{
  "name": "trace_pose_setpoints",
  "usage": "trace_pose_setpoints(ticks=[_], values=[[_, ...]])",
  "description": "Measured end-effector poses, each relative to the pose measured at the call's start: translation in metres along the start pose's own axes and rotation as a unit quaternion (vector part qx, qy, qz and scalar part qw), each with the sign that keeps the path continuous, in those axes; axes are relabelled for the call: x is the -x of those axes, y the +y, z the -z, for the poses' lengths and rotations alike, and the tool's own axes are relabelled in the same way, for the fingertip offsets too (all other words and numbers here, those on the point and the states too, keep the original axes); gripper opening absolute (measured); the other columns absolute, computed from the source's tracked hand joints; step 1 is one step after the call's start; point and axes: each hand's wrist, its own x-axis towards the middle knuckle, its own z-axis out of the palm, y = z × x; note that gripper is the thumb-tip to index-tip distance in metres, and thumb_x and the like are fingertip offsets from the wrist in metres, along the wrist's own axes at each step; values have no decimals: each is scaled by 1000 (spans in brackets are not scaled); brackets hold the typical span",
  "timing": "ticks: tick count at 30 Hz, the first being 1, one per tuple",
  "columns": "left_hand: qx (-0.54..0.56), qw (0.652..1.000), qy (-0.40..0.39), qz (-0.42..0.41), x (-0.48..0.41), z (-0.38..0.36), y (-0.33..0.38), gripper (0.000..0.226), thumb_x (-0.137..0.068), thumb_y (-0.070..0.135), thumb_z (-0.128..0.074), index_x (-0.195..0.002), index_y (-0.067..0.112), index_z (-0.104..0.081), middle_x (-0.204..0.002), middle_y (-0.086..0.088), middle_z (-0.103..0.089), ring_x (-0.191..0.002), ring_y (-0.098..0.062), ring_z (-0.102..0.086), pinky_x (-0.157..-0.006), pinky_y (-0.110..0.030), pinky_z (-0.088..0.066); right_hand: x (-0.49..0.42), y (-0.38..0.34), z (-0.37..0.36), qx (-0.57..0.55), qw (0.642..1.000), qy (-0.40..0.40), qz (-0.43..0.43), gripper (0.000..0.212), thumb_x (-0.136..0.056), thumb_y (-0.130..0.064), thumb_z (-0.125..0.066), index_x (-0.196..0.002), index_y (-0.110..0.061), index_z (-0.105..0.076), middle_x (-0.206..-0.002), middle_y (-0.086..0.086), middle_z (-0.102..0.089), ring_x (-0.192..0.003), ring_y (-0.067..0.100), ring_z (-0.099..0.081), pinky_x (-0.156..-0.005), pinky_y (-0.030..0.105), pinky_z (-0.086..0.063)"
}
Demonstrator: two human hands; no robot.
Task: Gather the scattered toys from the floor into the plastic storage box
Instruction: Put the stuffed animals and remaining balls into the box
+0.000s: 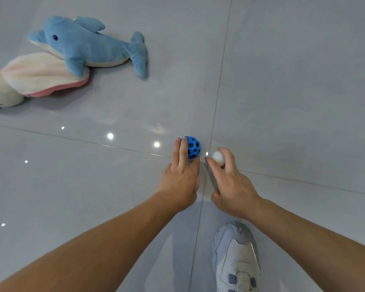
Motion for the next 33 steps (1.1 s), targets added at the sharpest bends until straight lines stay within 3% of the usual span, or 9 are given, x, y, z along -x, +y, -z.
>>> trace_pose_setpoints(ticks=[8,15,20,24,27,30,33], values=[[7,999,12,51,59,69,-16,58,-89,24,-53,-145,17,-39,-156,-21,22,-148,-37,15,-102,-41,-43,16,-67,39,-3,1000,-18,16,84,-73,-5,-63,-148,-18,-29,-153,10,-2,-108,29,-56,-61,28,-43],[39,973,75,215,233,215,-44,65,-78,23,-62,-141,9,-49,-158,-31,-7,-148,-44,-7,-104,-57,-39,83,-250,130,13,987,-83,139,83,-74,-8,-65,-146,-21,-25,-154,10,1,-108,28,-54,-60,26,-41],[45,920,105,374,384,304,-88,67,-76,26,-64,-140,11,-50,-156,-29,-11,-147,-43,-10,-102,-50,-43,146,-415,152,42,954,-155,253,83,-77,-10,-63,-148,-25,-22,-155,6,7,-118,28,-51,-67,28,-45],[77,848,155,501,504,322,-143,61,-72,28,-70,-130,14,-58,-152,-26,-14,-141,-47,-21,-87,-49,-55,192,-534,121,68,920,-213,321,81,-80,-14,-63,-148,-27,-21,-156,5,10,-123,32,-49,-78,34,-49],[116,804,168,559,589,303,-195,74,-64,37,-78,-133,22,-54,-152,-25,-11,-140,-47,-17,-94,-51,-51,219,-615,66,92,888,-235,385,81,-79,-14,-61,-149,-27,-23,-156,6,6,-126,32,-48,-84,37,-51],[149,782,133,591,655,267,-239,71,-69,33,-71,-135,23,-49,-155,-24,-3,-145,-43,-7,-96,-45,-48,235,-681,-5,98,868,-228,429,76,-75,-9,-60,-144,-25,-32,-154,9,-7,-119,37,-52,-83,43,-53],[181,778,91,595,690,218,-272,77,-70,35,-68,-142,28,-41,-157,-21,3,-146,-39,-2,-98,-43,-47,237,-721,-74,141,861,-237,428,75,-77,-11,-61,-144,-26,-31,-154,12,-7,-114,40,-54,-82,44,-53]])
